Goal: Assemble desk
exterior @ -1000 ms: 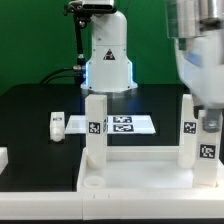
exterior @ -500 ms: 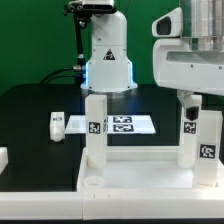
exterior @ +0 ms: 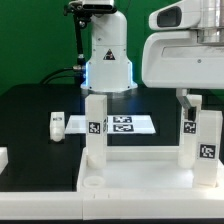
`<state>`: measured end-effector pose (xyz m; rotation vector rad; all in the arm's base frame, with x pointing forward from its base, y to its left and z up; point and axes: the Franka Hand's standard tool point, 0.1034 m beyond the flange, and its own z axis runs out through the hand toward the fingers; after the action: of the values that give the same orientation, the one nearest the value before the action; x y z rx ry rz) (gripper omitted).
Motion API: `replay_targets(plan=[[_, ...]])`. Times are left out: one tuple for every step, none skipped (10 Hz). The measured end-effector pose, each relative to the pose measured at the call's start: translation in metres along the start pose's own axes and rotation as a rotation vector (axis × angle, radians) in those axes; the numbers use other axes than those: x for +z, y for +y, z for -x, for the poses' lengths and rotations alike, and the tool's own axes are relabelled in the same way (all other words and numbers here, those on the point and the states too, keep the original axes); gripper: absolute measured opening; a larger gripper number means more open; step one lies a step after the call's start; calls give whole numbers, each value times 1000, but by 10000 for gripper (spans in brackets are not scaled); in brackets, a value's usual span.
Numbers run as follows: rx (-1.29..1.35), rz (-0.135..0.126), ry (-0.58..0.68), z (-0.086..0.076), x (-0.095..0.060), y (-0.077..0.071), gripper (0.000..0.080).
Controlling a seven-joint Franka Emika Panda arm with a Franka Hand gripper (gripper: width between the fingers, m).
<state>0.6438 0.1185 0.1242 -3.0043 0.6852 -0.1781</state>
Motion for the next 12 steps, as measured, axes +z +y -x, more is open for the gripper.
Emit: replay_targets(plan=[[40, -1, 0, 0, 0, 0, 411], [139, 2, -2, 0, 0, 2, 411], [239, 8, -7, 0, 0, 3, 285], [354, 16, -21, 2, 0, 3, 285], [562, 17, -29, 3, 1, 3, 285], [778, 11, -40, 4, 1, 2, 285], [989, -13, -69, 5, 2, 0, 285], [1118, -35, -98, 2, 2, 2, 285], [1165, -34, -99, 2, 1, 2, 285], [1176, -32, -99, 3, 2, 1, 285], [1158, -33, -99, 3, 2, 1, 285], [1074, -34, -95, 3, 2, 1, 285]])
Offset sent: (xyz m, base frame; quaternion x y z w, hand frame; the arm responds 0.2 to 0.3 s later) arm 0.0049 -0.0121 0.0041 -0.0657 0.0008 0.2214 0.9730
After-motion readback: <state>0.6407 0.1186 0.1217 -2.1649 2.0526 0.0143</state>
